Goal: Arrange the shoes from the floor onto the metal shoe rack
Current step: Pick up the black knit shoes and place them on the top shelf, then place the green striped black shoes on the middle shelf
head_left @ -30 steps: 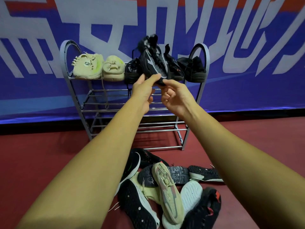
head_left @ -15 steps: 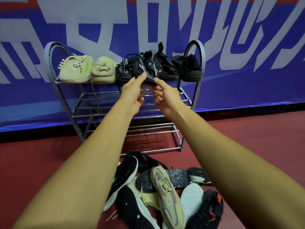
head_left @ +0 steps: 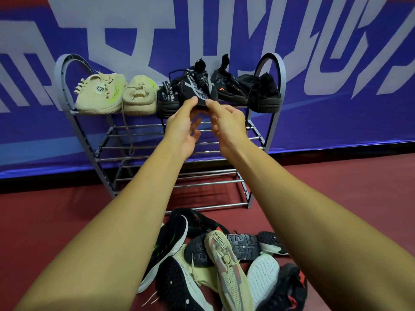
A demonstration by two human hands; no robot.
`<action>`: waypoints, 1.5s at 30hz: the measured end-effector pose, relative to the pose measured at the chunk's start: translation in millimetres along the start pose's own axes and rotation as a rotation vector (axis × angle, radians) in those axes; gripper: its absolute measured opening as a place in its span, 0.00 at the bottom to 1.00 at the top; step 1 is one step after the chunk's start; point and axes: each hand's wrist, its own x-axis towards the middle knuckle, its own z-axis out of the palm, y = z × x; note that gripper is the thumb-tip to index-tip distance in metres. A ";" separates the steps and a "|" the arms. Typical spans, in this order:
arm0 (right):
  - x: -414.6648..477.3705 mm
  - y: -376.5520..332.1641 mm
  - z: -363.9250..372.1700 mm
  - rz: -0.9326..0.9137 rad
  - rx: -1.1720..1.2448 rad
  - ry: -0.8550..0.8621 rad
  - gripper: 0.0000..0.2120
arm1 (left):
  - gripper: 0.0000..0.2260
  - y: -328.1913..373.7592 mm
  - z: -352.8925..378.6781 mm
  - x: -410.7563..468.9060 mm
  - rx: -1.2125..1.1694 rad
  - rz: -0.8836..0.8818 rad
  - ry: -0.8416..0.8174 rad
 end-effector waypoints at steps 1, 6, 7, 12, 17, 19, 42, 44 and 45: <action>-0.4 -1.0 2.3 -0.008 0.013 -0.009 0.13 | 0.07 -1.2 -0.7 0.7 -0.037 0.001 -0.002; 1.2 -11.9 11.4 -0.005 0.060 -0.025 0.11 | 0.08 2.8 1.5 1.3 -0.111 0.021 -0.043; 2.4 -11.6 10.9 -0.002 0.066 0.001 0.11 | 0.08 3.7 3.1 1.3 -0.093 0.008 -0.042; 3.7 -0.7 2.4 -0.003 0.017 0.110 0.14 | 0.12 0.3 9.2 0.9 0.007 -0.142 0.011; 2.7 -9.6 0.2 -0.071 0.011 0.141 0.15 | 0.12 5.8 9.2 -1.4 0.068 -0.145 -0.027; 3.6 -9.7 -3.7 -0.057 -0.002 0.149 0.15 | 0.12 5.6 11.7 1.1 0.103 -0.149 -0.024; -40.2 23.4 -38.0 0.043 -0.569 -0.122 0.07 | 0.05 -25.9 -65.5 -26.8 0.761 -0.011 -0.042; -47.3 35.6 -42.0 0.058 -0.673 -0.150 0.05 | 0.06 -34.8 -81.5 -35.2 0.914 0.023 -0.079; -51.2 41.8 -44.5 0.072 -0.718 -0.173 0.05 | 0.07 -39.4 -89.7 -39.3 0.981 0.037 -0.107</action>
